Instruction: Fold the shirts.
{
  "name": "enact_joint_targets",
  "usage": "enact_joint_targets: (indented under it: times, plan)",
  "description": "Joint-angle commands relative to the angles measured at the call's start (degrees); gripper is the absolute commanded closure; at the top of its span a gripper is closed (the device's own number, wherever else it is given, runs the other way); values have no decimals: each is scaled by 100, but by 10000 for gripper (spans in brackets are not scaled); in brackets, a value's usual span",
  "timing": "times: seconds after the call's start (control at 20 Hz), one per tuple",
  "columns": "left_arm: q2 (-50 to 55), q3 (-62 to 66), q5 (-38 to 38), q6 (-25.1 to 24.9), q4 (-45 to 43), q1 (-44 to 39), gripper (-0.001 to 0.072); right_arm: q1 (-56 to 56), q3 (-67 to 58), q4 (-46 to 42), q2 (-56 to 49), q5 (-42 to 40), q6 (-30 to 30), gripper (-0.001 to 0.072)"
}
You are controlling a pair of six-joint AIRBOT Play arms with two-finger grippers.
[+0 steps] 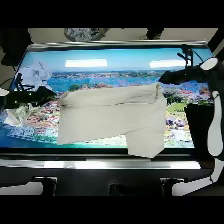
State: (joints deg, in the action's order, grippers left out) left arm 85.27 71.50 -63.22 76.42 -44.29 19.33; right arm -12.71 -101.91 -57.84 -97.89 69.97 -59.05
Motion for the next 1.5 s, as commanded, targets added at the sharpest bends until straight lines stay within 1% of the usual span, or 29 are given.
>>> enact_joint_targets:
  times: [0.0, 0.05, 0.1, 0.15, 0.2, 0.3, 0.4, 0.5, 0.85, 0.95, 1.0, 1.05, 1.1, 1.2, 1.45]
  plan:
    - [-39, 118, -2218, -116, -841, 481, 201, -457, -72, -1025, 323, 1860, 669, 228]
    - [-177, -140, -2400, 22, -1449, 516, 203, -553, 31, -1268, 358, 2378, 654, 228]
    - [-387, -568, -2413, 155, -1932, 525, 231, -625, 175, -1340, 367, 2833, 664, 228]
    - [-590, -1049, -2295, 155, -2070, 525, 270, -680, 361, -1320, 374, 3132, 678, 227]
    - [-789, -1556, -2090, 142, -2002, 522, 270, -678, 579, -1320, 415, 3176, 654, 227]
    - [-1049, -2472, -1685, -138, -1648, 509, 268, -625, 916, -1276, 474, 3128, 647, 227]
    - [-1045, -2907, -1447, -326, -1519, 509, 267, -584, 1003, -1224, 479, 3226, 614, 227]
    - [-1045, -3141, -1226, -474, -1528, 509, 267, -586, 1003, -1167, 518, 3226, 649, 227]
    - [-1043, -3536, -474, -402, -1497, 328, 271, -586, 1027, -1176, 605, 3062, 745, 227]
    - [-1043, -3615, -164, -232, -1493, 199, 435, -586, 1217, -1213, 643, 3005, 743, 227]
    - [-1043, -3620, -20, -125, -1497, 140, 473, -586, 1403, -1215, 693, 2933, 743, 226]
    - [-1043, -3617, 79, -66, -1497, 109, 608, -586, 1641, -1220, 774, 2809, 745, 226]
    - [-1045, -3617, 131, -57, -1497, 94, 669, -586, 1895, -1252, 868, 2634, 745, 226]
    - [-1049, -3617, 131, -59, -1504, 94, 670, -586, 2426, -1285, 1025, 2157, 741, 226]
    - [-1126, -3617, 79, -66, -1502, 94, 670, -586, 3519, -1067, 1008, 992, 520, 232]
